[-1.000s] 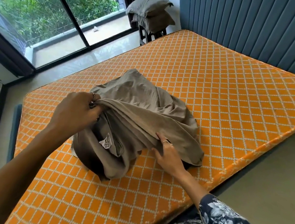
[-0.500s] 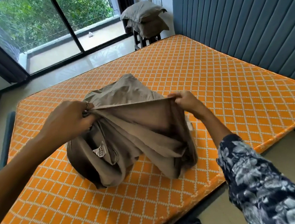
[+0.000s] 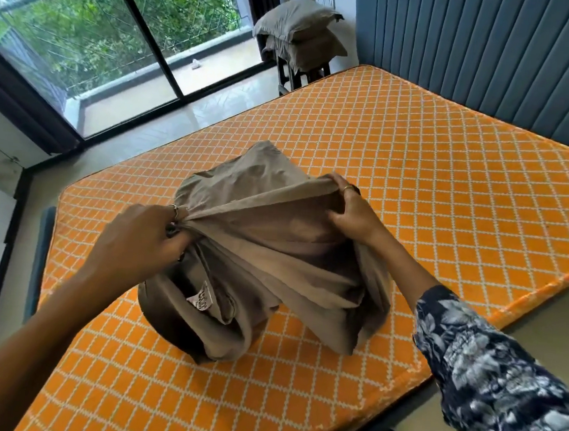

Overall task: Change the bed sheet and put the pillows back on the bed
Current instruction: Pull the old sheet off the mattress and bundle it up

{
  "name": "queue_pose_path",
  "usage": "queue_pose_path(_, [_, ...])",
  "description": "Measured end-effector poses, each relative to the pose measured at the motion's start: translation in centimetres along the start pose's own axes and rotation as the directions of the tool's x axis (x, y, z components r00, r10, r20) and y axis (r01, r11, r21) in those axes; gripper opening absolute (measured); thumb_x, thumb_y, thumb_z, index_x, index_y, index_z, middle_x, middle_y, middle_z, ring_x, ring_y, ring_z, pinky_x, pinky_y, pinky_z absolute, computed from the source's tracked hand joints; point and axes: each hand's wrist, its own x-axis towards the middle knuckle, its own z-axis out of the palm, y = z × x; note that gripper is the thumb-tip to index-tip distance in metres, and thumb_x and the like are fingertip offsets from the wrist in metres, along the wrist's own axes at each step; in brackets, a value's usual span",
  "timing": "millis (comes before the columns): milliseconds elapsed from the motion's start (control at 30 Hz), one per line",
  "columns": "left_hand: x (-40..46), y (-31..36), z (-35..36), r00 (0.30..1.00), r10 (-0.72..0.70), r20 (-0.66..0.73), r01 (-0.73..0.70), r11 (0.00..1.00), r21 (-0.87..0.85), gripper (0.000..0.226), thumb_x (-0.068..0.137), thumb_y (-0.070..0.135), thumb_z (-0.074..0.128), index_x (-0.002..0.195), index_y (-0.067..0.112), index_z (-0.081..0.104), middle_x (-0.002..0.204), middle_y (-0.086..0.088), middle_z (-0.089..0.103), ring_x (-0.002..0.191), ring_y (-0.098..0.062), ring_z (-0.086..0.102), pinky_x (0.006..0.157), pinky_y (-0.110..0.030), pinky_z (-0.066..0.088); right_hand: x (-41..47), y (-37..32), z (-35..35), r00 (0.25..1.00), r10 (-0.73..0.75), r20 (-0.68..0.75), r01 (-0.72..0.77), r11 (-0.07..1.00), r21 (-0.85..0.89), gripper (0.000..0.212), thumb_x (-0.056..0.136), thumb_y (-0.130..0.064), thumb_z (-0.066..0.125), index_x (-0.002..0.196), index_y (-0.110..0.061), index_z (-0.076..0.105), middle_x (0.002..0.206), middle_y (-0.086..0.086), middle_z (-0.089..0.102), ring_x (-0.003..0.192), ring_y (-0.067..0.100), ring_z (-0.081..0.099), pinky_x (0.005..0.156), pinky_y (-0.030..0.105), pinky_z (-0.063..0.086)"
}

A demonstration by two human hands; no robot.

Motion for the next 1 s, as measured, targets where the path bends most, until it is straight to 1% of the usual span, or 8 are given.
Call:
queue_pose_path(100, [-0.4, -0.4, 0.2, 0.999, -0.031, 0.007, 0.031, 0.999, 0.031, 0.035, 0.085, 0.038, 0.051, 0.060, 0.015, 0.058, 0.047, -0.006, 0.054, 0.043, -0.027, 0.052, 0.045, -0.045, 0.041, 1.2, 0.0, 1.0, 0.998, 0.039, 0.050, -0.037, 0.999, -0.030, 0.075, 0.087, -0.005, 0.057, 0.152, -0.018, 0.021, 0.153, 0.007, 0.029, 0.139, 0.023, 0.031, 0.110, 0.028, 0.031])
queue_pose_path(267, [-1.2, -0.2, -0.3, 0.998, -0.059, 0.029, 0.058, 0.998, 0.025, 0.033, 0.090, 0.026, 0.062, 0.059, 0.028, 0.052, 0.049, -0.002, 0.055, 0.047, -0.024, 0.055, 0.048, -0.040, 0.042, 5.2, -2.8, 0.6, 0.997, -0.061, -0.038, 0.062, 0.997, 0.040, 0.072, 0.087, -0.002, 0.056, 0.151, -0.014, 0.025, 0.151, 0.011, 0.035, 0.137, 0.025, 0.036, 0.112, 0.033, 0.033])
queue_pose_path(333, [-1.6, -0.2, -0.5, 0.997, -0.077, 0.018, 0.075, 0.994, 0.081, 0.030, 0.085, 0.041, 0.056, 0.064, 0.021, 0.058, 0.055, -0.005, 0.058, 0.055, -0.026, 0.059, 0.051, -0.038, 0.043, 6.7, -3.5, 0.5, 0.990, -0.126, -0.064, 0.129, 0.990, 0.050, 0.072, 0.085, -0.001, 0.057, 0.150, -0.012, 0.027, 0.149, 0.012, 0.037, 0.137, 0.026, 0.038, 0.111, 0.032, 0.033])
queue_pose_path(467, [-2.4, -0.6, -0.2, 0.997, -0.076, 0.010, 0.073, 0.984, 0.160, 0.058, 0.075, 0.063, 0.030, 0.074, 0.014, 0.062, 0.057, -0.005, 0.059, 0.060, -0.025, 0.059, 0.053, -0.038, 0.045, 8.1, -3.9, 0.9, 0.984, -0.174, -0.039, 0.176, 0.980, 0.088, 0.070, 0.088, -0.003, 0.056, 0.150, -0.015, 0.026, 0.151, 0.011, 0.035, 0.137, 0.025, 0.038, 0.111, 0.035, 0.035])
queue_pose_path(633, [-2.4, -0.5, -0.1, 0.992, -0.128, -0.010, 0.128, 0.990, 0.058, 0.035, 0.081, 0.043, 0.039, 0.065, 0.016, 0.054, 0.050, -0.003, 0.053, 0.049, -0.020, 0.051, 0.050, -0.045, 0.045, 8.4, -3.7, 1.5, 0.987, -0.157, 0.014, 0.156, 0.987, 0.048, 0.065, 0.091, -0.008, 0.056, 0.150, -0.019, 0.029, 0.148, 0.009, 0.041, 0.133, 0.024, 0.043, 0.110, 0.035, 0.037])
queue_pose_path(767, [-0.7, -0.6, -0.7, 0.982, -0.171, -0.080, 0.168, 0.985, -0.042, 0.034, 0.080, 0.052, 0.036, 0.058, 0.031, 0.050, 0.048, -0.005, 0.056, 0.046, -0.024, 0.056, 0.047, -0.048, 0.044, 6.0, -2.6, 1.3, 0.984, -0.082, -0.156, 0.088, 0.996, 0.032, 0.046, 0.093, -0.010, 0.054, 0.139, -0.013, 0.048, 0.137, 0.009, 0.054, 0.125, 0.024, 0.051, 0.102, 0.025, 0.037])
queue_pose_path(867, [2.2, -0.7, -1.6, 0.961, -0.232, -0.150, 0.218, 0.971, -0.102, 0.037, 0.077, 0.048, 0.042, 0.056, 0.020, 0.055, 0.049, -0.005, 0.058, 0.050, -0.025, 0.059, 0.051, -0.048, 0.047, 1.5, -0.7, 1.4, 0.961, -0.038, -0.275, 0.046, 0.999, 0.024, 0.037, 0.093, -0.008, 0.054, 0.129, -0.011, 0.059, 0.129, 0.010, 0.060, 0.116, 0.026, 0.057, 0.095, 0.018, 0.037])
queue_pose_path(1000, [6.5, 0.8, -3.1, 0.947, -0.240, -0.215, 0.233, 0.971, -0.058, 0.029, 0.071, 0.037, 0.048, 0.052, 0.015, 0.054, 0.052, -0.006, 0.056, 0.057, -0.027, 0.057, 0.054, -0.036, 0.042, -3.9, 1.4, 3.3, 0.987, -0.107, -0.123, 0.106, 0.994, -0.013, 0.041, 0.091, -0.030, 0.060, 0.129, -0.016, 0.059, 0.126, -0.001, 0.062, 0.117, 0.016, 0.056, 0.090, -0.004, 0.026])
